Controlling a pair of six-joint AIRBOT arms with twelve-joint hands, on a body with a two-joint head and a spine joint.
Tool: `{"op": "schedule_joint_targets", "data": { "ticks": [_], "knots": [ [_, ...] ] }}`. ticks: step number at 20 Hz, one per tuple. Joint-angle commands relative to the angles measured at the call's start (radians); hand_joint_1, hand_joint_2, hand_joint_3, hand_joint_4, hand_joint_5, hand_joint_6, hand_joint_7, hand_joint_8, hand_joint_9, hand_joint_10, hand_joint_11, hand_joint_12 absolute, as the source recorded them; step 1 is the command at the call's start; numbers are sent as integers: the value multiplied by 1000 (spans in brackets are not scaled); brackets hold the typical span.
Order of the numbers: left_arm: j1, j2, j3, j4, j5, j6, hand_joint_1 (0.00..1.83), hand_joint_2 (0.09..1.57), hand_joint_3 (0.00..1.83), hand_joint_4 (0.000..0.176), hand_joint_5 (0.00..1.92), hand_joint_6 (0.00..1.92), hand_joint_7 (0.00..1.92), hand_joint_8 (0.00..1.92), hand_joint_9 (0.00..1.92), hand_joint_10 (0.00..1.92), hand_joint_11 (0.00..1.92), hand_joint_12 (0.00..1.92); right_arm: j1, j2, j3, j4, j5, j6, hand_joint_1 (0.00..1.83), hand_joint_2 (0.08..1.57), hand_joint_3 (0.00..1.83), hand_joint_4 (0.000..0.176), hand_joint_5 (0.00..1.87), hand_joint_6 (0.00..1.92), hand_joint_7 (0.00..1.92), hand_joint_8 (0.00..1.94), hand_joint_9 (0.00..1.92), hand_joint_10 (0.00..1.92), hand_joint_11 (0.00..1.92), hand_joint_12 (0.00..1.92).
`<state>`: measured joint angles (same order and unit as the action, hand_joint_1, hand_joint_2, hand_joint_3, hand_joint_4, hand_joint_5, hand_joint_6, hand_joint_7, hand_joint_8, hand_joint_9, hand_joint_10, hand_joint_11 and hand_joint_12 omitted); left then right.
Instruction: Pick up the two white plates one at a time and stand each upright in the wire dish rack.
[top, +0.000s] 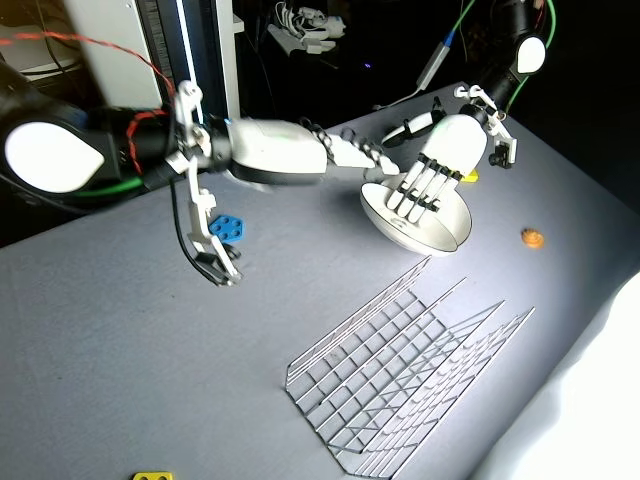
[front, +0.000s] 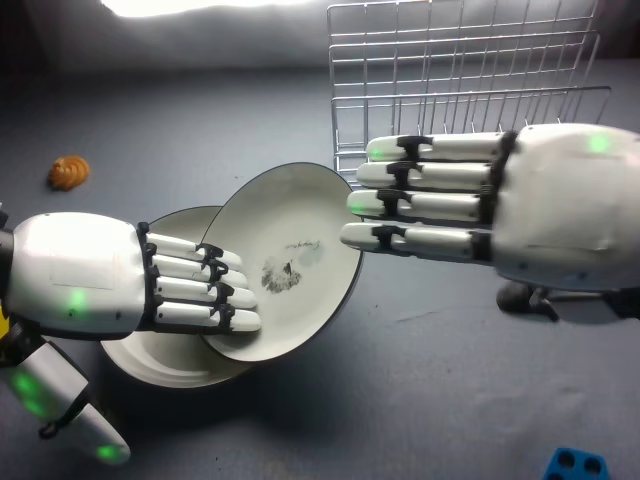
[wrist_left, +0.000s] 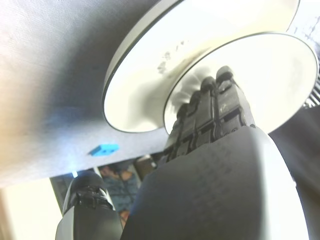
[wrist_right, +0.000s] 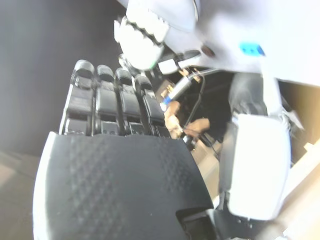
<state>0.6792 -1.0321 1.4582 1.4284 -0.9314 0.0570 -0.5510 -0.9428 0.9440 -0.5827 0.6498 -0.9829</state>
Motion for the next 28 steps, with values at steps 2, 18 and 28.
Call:
{"op": "schedule_joint_targets", "data": {
  "ticks": [2, 18, 28],
  "knots": [
    [-2, -21, -9, 0, -27, -4, 0, 968, 5, 0, 0, 0, 0, 0, 0, 0, 0, 0, 33, -36, 20, 20, 73, -11, 1130, 943, 0, 0, 0, 0, 0, 0, 0, 0, 6, 180],
    [-8, -30, 6, -12, -26, -11, 0, 963, 0, 0, 13, 5, 5, 2, 0, 0, 0, 0, 108, -278, 176, 99, -68, -57, 1200, 946, 6, 0, 13, 5, 0, 0, 27, 6, 0, 364],
    [-9, -35, 28, -34, -27, -17, 0, 963, 0, 0, 1, 0, 0, 0, 0, 0, 0, 0, 138, -396, 239, 137, -65, -90, 1140, 1146, 10, 0, 349, 12, 404, 12, 377, 25, 0, 972]
  ]
}}
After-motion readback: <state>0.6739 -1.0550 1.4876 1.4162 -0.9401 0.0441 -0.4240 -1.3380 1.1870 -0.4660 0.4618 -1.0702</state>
